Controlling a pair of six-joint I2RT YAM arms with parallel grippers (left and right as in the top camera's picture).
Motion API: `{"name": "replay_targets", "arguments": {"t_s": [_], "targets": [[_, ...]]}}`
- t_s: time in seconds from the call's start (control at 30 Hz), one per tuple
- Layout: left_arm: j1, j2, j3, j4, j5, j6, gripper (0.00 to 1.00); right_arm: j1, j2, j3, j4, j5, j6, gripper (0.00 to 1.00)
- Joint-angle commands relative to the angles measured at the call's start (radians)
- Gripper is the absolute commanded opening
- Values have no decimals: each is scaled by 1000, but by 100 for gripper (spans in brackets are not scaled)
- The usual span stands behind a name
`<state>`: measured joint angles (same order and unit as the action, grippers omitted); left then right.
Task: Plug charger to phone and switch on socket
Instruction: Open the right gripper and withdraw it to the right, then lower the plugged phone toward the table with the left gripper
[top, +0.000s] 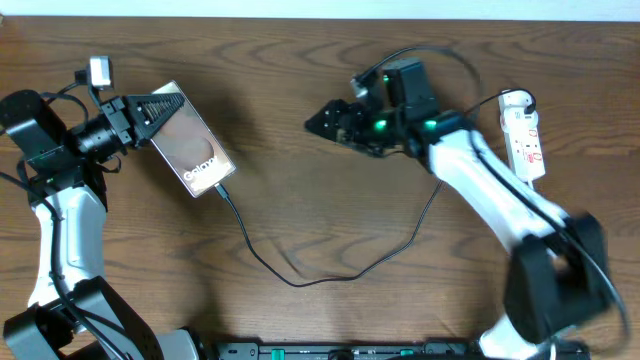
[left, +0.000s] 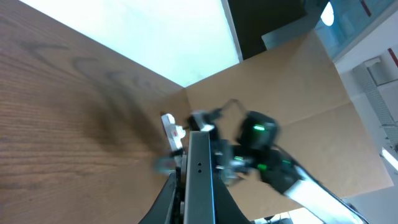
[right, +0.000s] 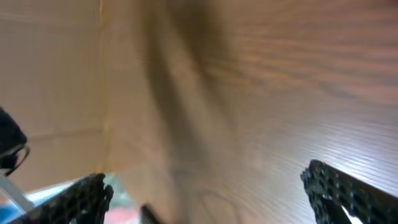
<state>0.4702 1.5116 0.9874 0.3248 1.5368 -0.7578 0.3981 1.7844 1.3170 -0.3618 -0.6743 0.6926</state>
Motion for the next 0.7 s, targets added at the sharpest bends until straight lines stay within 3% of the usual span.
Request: {"name": "replay_targets", "arguments": {"t_s": [0.0,0.33,0.67], "targets": [[-9,0,-23,6,-28,5,8,-6,-166,13,-142,325,-99,99],[-94,5,-117,-10,-252,6,8,-4,-433,13,-434,591,-100,99],[-193,6,-156,-349,-698,68,8,-4,-475,13,-603,647,-104,99]]}}
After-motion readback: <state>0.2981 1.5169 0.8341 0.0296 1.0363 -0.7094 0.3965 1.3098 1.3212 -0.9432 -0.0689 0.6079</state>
